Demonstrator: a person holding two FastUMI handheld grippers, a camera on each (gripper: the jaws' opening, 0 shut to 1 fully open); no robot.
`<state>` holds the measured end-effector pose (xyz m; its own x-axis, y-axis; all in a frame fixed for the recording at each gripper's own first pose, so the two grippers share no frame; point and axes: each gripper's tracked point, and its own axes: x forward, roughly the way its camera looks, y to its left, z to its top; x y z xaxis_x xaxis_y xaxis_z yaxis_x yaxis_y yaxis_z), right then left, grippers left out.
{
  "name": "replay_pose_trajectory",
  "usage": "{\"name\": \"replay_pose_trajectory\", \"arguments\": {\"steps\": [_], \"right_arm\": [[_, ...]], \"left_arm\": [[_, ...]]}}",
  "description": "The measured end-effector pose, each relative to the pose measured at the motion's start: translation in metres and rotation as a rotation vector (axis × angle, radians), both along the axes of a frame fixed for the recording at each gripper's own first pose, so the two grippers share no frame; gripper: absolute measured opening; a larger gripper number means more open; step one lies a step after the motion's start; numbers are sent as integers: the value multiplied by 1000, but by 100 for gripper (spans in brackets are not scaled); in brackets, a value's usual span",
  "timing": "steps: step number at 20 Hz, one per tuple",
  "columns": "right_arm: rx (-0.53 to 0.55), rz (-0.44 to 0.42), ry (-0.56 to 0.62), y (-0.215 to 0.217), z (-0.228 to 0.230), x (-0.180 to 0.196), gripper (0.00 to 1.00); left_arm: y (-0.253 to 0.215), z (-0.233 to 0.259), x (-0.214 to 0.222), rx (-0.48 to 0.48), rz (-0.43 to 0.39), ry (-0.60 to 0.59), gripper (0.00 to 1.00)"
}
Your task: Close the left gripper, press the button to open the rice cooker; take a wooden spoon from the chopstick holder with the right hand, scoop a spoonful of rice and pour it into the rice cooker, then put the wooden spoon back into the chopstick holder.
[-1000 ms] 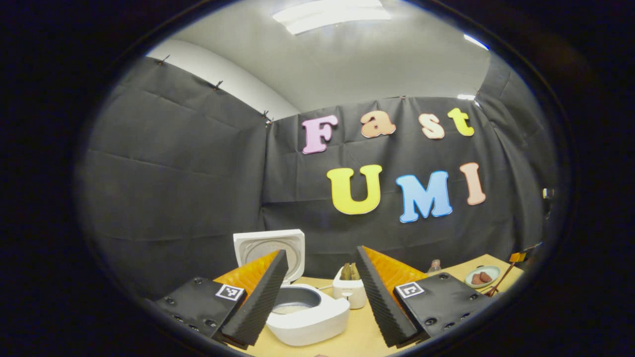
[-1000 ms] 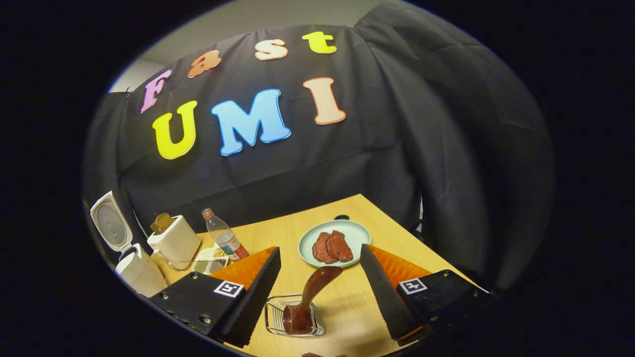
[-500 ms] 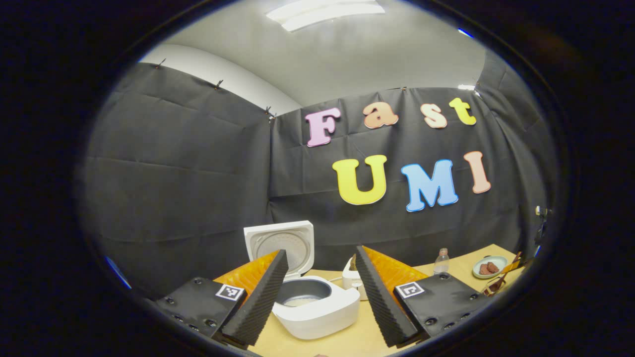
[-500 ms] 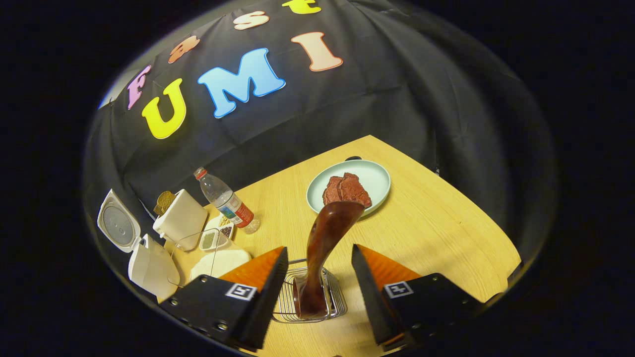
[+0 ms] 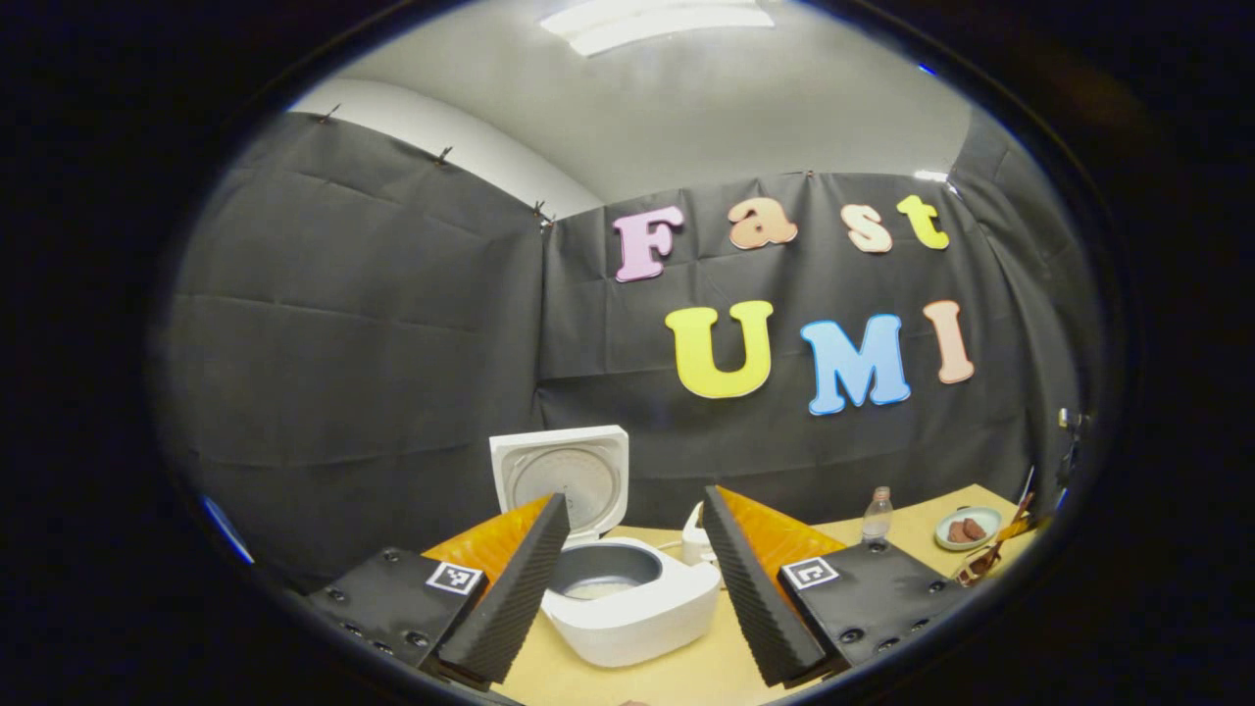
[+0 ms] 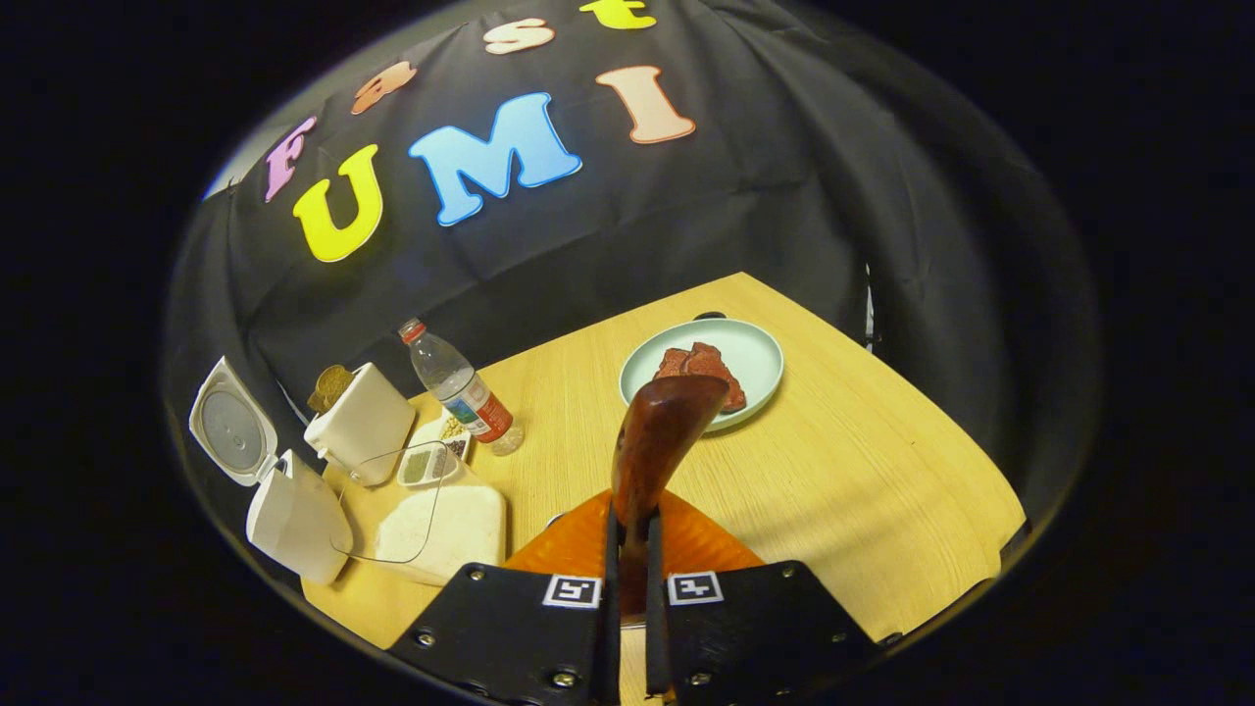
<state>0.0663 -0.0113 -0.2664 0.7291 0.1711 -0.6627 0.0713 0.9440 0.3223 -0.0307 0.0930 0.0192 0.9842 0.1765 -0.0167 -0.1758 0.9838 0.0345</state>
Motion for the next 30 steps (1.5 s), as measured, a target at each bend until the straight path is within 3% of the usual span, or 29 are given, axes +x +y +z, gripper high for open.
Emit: {"name": "replay_pose_trajectory", "arguments": {"steps": [7,14,22,30], "right_arm": [[-112,-56,-174,2,83,11,10],[-16,-27,-268,73,136,22,10],[26,63,-219,174,99,27,11],[10,83,-126,234,32,30,10]], "left_arm": [[21,-12,13,-34,-40,-2,95],[56,-21,19,-51,-54,-6,95],[108,-30,10,-31,-23,9,95],[158,-45,-2,-12,43,49,95]]}}
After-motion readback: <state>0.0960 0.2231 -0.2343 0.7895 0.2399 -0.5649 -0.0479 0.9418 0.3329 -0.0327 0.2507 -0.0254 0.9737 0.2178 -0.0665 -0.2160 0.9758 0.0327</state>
